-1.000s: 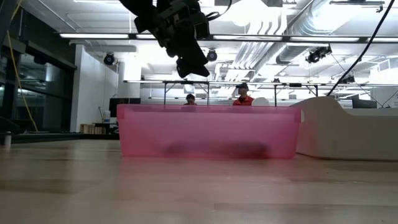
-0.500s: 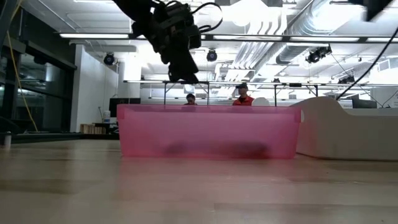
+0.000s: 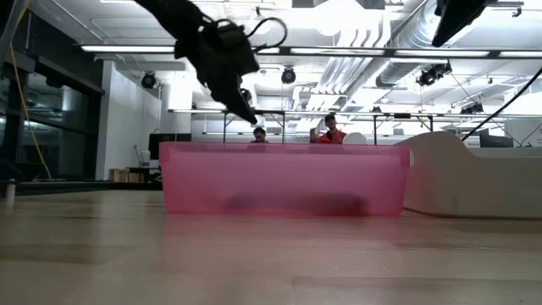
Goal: Pick & Place School Supplies
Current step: Put the green eraser into the black bin
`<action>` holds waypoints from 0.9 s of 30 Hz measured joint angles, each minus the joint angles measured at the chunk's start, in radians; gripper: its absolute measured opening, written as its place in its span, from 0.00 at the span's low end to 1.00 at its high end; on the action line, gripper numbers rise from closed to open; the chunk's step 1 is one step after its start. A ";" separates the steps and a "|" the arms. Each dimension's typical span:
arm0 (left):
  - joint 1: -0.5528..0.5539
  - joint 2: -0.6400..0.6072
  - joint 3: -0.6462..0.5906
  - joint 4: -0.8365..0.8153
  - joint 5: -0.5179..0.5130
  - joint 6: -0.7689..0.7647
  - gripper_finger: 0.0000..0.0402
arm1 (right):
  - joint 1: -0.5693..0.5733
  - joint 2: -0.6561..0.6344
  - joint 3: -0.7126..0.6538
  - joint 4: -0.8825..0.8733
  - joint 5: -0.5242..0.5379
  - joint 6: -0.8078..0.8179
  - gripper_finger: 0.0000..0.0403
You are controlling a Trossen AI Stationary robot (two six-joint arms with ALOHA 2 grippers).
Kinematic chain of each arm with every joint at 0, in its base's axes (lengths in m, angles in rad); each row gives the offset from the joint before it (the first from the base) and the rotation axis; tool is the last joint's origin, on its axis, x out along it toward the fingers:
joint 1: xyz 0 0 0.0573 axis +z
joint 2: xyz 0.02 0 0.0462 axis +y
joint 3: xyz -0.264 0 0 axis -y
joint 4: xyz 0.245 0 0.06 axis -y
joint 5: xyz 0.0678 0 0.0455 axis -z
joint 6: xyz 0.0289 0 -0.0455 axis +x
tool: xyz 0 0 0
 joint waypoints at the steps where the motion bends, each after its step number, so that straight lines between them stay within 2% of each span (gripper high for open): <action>1: 0.028 0.006 0.000 0.017 0.005 0.007 0.47 | -0.012 0.000 0.000 0.005 -0.001 -0.012 0.21; 8: 0.223 0.051 0.002 0.102 0.206 0.017 0.47 | -0.107 0.000 0.000 0.048 -0.008 -0.125 0.21; 12: 0.237 0.105 0.002 0.150 0.156 0.059 0.47 | -0.160 0.000 0.000 0.086 -0.036 -0.194 0.21; 15: 0.214 0.144 0.002 0.174 0.082 0.108 0.46 | -0.200 0.000 0.000 0.111 -0.035 -0.241 0.21; 18: 0.184 0.169 0.002 0.199 0.055 0.170 0.46 | -0.237 0.000 0.000 0.122 -0.037 -0.292 0.21; 23: 0.141 0.191 0.001 0.299 -0.005 0.169 0.43 | -0.301 0.000 0.000 0.133 -0.058 -0.347 0.21; 27: 0.143 0.190 0.002 0.397 -0.008 0.113 0.40 | -0.345 0.000 0.000 0.153 -0.059 -0.399 0.21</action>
